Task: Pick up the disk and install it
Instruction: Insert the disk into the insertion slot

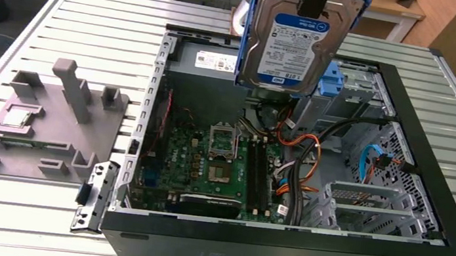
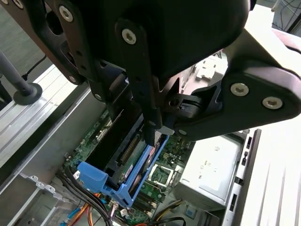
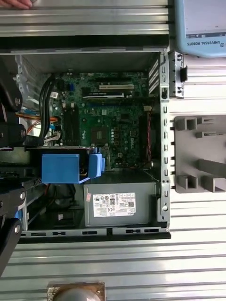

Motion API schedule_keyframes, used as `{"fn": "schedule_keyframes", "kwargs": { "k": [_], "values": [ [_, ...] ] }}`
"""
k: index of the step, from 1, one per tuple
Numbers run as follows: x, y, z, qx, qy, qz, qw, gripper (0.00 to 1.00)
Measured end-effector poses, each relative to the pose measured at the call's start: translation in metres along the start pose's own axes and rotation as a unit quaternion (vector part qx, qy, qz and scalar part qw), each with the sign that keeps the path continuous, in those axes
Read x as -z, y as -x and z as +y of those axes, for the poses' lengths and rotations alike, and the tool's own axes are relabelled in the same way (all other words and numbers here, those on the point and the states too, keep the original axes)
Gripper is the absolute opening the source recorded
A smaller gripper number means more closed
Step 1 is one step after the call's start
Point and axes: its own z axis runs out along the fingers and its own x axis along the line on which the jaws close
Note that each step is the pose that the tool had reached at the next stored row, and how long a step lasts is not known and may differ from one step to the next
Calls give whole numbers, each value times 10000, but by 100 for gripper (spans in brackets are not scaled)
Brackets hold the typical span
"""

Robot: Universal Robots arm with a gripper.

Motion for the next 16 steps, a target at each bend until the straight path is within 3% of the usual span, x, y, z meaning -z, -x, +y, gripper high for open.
{"fn": "schedule_keyframes", "kwargs": {
  "k": [11, 16],
  "values": [
    [6, -218, -21, -1, 0, 1, 10000, 35],
    [8, -269, -24, -2, 0, 1, 10000, 35]
  ]
}}
